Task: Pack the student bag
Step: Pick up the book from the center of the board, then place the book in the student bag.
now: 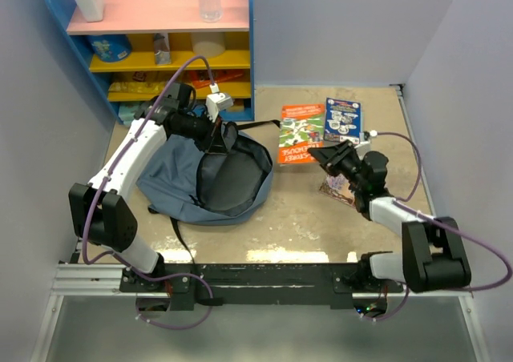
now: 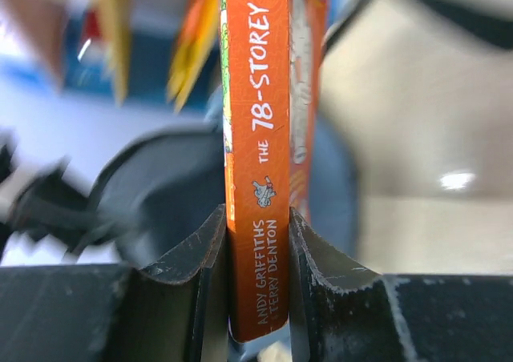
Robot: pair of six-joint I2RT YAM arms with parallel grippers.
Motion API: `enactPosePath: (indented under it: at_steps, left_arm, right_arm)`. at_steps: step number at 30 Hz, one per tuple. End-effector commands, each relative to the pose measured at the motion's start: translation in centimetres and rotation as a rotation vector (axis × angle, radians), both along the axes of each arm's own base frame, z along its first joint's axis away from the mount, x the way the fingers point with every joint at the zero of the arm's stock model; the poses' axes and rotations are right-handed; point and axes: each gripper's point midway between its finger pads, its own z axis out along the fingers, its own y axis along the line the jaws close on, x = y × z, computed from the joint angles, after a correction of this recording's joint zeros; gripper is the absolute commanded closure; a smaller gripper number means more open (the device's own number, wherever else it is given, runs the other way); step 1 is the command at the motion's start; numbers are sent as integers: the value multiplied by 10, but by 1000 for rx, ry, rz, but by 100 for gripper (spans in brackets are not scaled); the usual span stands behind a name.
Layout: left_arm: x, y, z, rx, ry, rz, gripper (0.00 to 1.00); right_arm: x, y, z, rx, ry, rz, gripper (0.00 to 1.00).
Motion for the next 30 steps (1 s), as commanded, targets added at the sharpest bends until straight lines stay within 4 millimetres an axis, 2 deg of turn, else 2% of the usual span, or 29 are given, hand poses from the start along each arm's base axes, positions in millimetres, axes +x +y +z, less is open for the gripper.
enactPosePath:
  at_steps: [1, 3, 6, 8, 11, 12, 16, 20, 26, 30]
  left_arm:
    - [7, -1, 13, -25, -47, 1, 100]
    - [7, -1, 13, -29, -46, 3, 100]
    - [9, -2, 13, -35, -43, 8, 100]
    - [10, -3, 14, -39, -45, 9, 100]
    - [11, -3, 15, -38, -48, 13, 100]
    - [11, -3, 16, -37, -50, 14, 100]
    - [11, -2, 19, -32, -62, 18, 100]
    - [12, -1, 19, -30, -60, 21, 100]
    - [14, -3, 25, -42, -65, 24, 100]
    - [13, -5, 34, -58, -85, 15, 100]
  right_arm:
    - [-32, 41, 80, 71, -234, 144, 100]
    - [-48, 49, 99, 97, -285, 179, 100]
    - [-62, 61, 108, 138, -300, 240, 100]
    - [-69, 69, 100, 173, -261, 288, 100]
    - [-76, 95, 80, 176, -219, 394, 100]
    - [-78, 109, 64, 162, -178, 439, 100]
    - [-89, 130, 38, 139, -117, 521, 100]
    - [-105, 152, 20, 98, -75, 610, 100]
    - [-114, 171, -3, 30, 7, 681, 100]
    - [-113, 171, -15, -38, 37, 676, 100]
